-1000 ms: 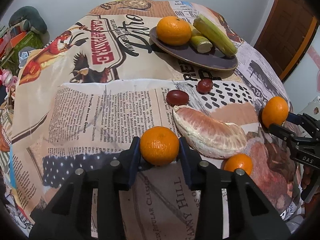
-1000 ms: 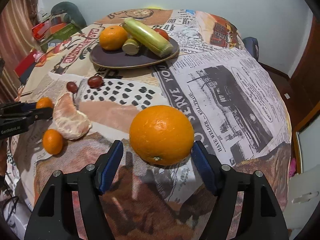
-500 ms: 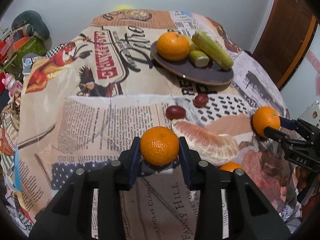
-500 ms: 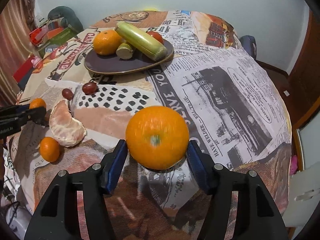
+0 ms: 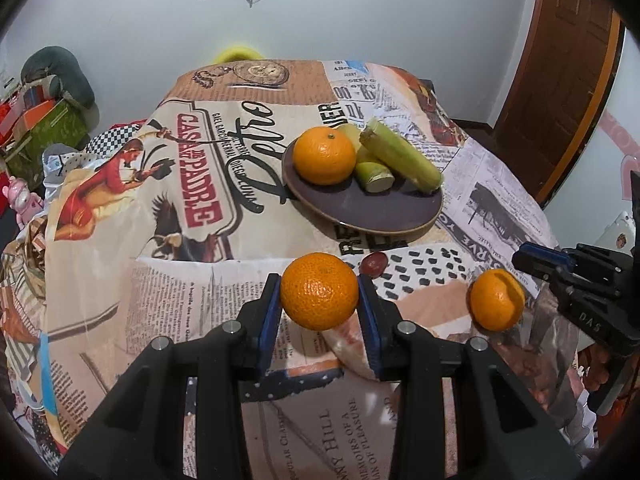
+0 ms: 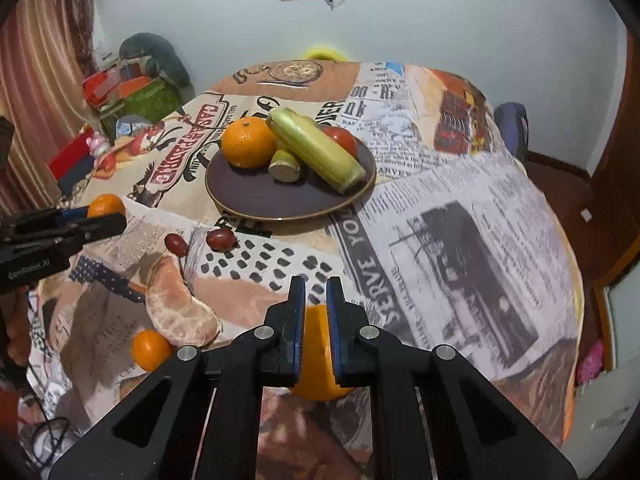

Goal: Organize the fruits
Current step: 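Place the mandarin on the grey plate with the left tool while the right tool places the large orange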

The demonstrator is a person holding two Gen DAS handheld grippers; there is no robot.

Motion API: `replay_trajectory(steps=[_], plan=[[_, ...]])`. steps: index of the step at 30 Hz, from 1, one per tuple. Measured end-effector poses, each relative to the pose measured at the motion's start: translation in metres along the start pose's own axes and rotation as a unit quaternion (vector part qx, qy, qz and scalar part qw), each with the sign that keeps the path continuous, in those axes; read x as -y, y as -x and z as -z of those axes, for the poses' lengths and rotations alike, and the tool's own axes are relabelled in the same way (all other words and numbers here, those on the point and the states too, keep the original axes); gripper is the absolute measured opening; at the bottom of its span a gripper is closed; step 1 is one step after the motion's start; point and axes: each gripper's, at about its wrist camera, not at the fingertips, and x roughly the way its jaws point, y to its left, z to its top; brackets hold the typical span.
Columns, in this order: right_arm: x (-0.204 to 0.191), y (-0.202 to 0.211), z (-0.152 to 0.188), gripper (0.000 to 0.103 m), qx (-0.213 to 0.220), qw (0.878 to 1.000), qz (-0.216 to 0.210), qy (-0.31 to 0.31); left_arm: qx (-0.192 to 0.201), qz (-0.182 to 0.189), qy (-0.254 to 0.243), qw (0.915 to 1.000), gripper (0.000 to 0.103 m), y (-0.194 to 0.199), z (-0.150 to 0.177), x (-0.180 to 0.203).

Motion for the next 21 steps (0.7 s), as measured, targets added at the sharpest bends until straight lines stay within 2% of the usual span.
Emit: replay_trajectory(steps=[1,2,3,5,8,15,16,17,21], plan=[[0.0,-0.001,0.002,0.017,-0.004,1.0,0.002,0.001,0.0,0.001,-0.001,1.0,0.037,-0.001,0.001,0.001],[0.002,-0.001,0.005,0.034,-0.007,1.0,-0.001,-0.001,-0.001,0.001,-0.002,1.0,0.037,-0.001,0.001,0.002],[0.003,0.0,0.008,0.057,-0.007,1.0,-0.002,-0.004,-0.002,0.001,-0.004,1.0,0.037,-0.002,0.002,0.002],[0.005,0.001,0.014,0.073,-0.002,1.0,0.003,-0.006,-0.005,0.002,-0.004,1.0,0.037,-0.003,0.005,0.003],[0.004,-0.008,0.023,0.073,-0.027,0.999,-0.015,-0.007,-0.01,0.002,-0.003,0.9999,0.037,-0.007,0.007,0.003],[-0.003,-0.045,0.041,0.071,-0.085,0.996,-0.008,0.001,-0.011,0.004,0.0,0.9999,0.037,-0.007,0.008,0.001],[-0.003,-0.045,0.041,0.07,-0.083,0.997,-0.006,-0.001,-0.01,0.003,0.0,0.9999,0.037,-0.007,0.008,0.001],[-0.003,-0.044,0.04,0.063,-0.077,0.997,0.0,-0.002,-0.009,0.003,0.0,1.0,0.037,-0.007,0.008,0.001],[0.004,-0.038,0.035,0.061,-0.07,0.997,-0.014,-0.014,-0.006,0.003,0.0,1.0,0.037,-0.007,0.005,0.001]])
